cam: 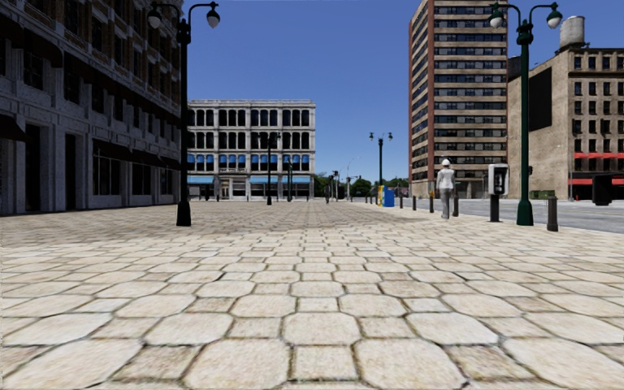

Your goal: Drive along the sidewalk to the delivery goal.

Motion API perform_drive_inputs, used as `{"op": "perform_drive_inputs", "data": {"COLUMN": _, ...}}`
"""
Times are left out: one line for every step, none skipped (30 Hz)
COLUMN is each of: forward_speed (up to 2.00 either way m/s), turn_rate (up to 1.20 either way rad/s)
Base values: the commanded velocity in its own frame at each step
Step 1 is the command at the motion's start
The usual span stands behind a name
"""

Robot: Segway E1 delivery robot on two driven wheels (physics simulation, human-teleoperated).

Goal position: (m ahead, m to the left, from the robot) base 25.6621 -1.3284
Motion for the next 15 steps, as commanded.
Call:
{"op": "perform_drive_inputs", "data": {"forward_speed": 2.00, "turn_rate": -0.14}}
{"op": "perform_drive_inputs", "data": {"forward_speed": 2.00, "turn_rate": -0.14}}
{"op": "perform_drive_inputs", "data": {"forward_speed": 2.00, "turn_rate": -0.14}}
{"op": "perform_drive_inputs", "data": {"forward_speed": 2.00, "turn_rate": -0.14}}
{"op": "perform_drive_inputs", "data": {"forward_speed": 2.00, "turn_rate": -0.14}}
{"op": "perform_drive_inputs", "data": {"forward_speed": 2.00, "turn_rate": -0.14}}
{"op": "perform_drive_inputs", "data": {"forward_speed": 2.00, "turn_rate": -0.14}}
{"op": "perform_drive_inputs", "data": {"forward_speed": 2.00, "turn_rate": -0.14}}
{"op": "perform_drive_inputs", "data": {"forward_speed": 2.00, "turn_rate": -0.14}}
{"op": "perform_drive_inputs", "data": {"forward_speed": 2.00, "turn_rate": -0.14}}
{"op": "perform_drive_inputs", "data": {"forward_speed": 2.00, "turn_rate": -0.14}}
{"op": "perform_drive_inputs", "data": {"forward_speed": 2.00, "turn_rate": -0.14}}
{"op": "perform_drive_inputs", "data": {"forward_speed": 2.00, "turn_rate": -0.14}}
{"op": "perform_drive_inputs", "data": {"forward_speed": 2.00, "turn_rate": -0.15}}
{"op": "perform_drive_inputs", "data": {"forward_speed": 2.00, "turn_rate": -0.15}}
